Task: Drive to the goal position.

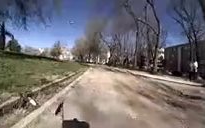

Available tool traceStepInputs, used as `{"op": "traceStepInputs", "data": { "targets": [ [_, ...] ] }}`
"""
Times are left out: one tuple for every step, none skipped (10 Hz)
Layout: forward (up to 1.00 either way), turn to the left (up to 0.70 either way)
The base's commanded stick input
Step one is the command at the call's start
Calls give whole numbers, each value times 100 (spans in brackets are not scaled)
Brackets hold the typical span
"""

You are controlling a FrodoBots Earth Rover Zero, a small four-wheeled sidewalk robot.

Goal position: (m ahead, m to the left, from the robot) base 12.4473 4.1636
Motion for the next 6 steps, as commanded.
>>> {"op": "traceStepInputs", "data": {
  "targets": [
    [100, 0],
    [100, -1],
    [100, -3],
    [100, -6],
    [100, -8],
    [100, -11]
  ]
}}
